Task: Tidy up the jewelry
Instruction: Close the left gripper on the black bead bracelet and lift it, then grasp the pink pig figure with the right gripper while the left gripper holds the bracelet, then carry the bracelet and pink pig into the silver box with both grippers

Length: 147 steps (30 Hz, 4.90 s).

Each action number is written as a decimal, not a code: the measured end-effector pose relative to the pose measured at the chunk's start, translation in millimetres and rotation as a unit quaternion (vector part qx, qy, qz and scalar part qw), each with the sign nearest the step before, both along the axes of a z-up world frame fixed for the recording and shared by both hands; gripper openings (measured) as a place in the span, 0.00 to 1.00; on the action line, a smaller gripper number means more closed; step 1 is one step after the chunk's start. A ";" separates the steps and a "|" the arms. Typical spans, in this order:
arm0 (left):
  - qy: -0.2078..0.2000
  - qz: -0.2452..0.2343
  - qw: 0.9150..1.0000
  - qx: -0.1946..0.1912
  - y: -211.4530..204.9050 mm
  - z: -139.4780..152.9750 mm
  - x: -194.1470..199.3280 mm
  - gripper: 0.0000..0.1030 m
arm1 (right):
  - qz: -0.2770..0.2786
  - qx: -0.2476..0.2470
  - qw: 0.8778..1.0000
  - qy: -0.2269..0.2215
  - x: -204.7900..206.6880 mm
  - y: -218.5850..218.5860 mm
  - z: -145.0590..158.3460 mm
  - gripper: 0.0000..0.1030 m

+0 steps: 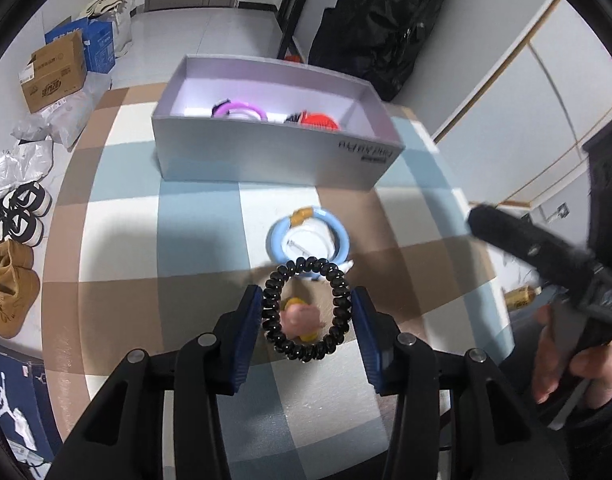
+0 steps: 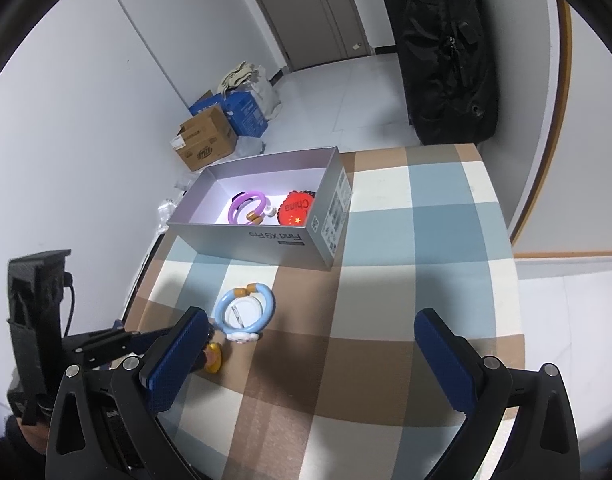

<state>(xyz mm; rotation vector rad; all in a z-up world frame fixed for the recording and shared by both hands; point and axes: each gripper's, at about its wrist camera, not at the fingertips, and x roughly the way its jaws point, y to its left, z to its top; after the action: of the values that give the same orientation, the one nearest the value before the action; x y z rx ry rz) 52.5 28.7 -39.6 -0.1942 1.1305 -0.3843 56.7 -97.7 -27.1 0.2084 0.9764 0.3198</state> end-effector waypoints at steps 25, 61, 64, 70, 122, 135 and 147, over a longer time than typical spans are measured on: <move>-0.017 0.114 0.990 -0.083 65.5 32.6 14.6 0.38 | 0.144 0.010 0.988 0.056 -23.3 92.1 -34.6 0.65; -0.004 0.111 0.991 -0.074 71.6 24.9 14.9 0.38 | 0.153 -0.032 0.986 0.051 -12.5 107.9 -37.1 0.02; -0.001 0.115 0.990 -0.077 73.0 24.0 15.6 0.38 | 0.150 -0.025 0.987 0.051 -10.7 104.3 -34.0 0.10; 0.002 0.116 0.990 -0.077 73.5 21.9 17.1 0.38 | 0.149 -0.017 0.986 0.068 1.0 113.2 -46.5 0.39; 0.003 0.083 0.992 -0.099 21.9 25.2 117.4 0.38 | 0.043 0.118 0.992 -0.013 103.8 24.9 19.0 0.20; 0.025 0.085 0.991 -0.102 16.5 13.3 128.8 0.38 | 0.017 0.141 0.990 0.025 119.9 13.1 -0.4 0.20; 0.004 0.096 0.993 -0.072 15.8 27.8 119.2 0.69 | -0.019 0.136 0.991 -0.006 112.5 0.4 7.6 0.40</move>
<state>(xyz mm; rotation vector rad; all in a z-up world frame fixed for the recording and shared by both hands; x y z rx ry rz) 171.6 44.6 -11.8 -0.4291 1.0825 -0.2936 169.2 -97.3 -19.5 0.4715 0.9132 0.4191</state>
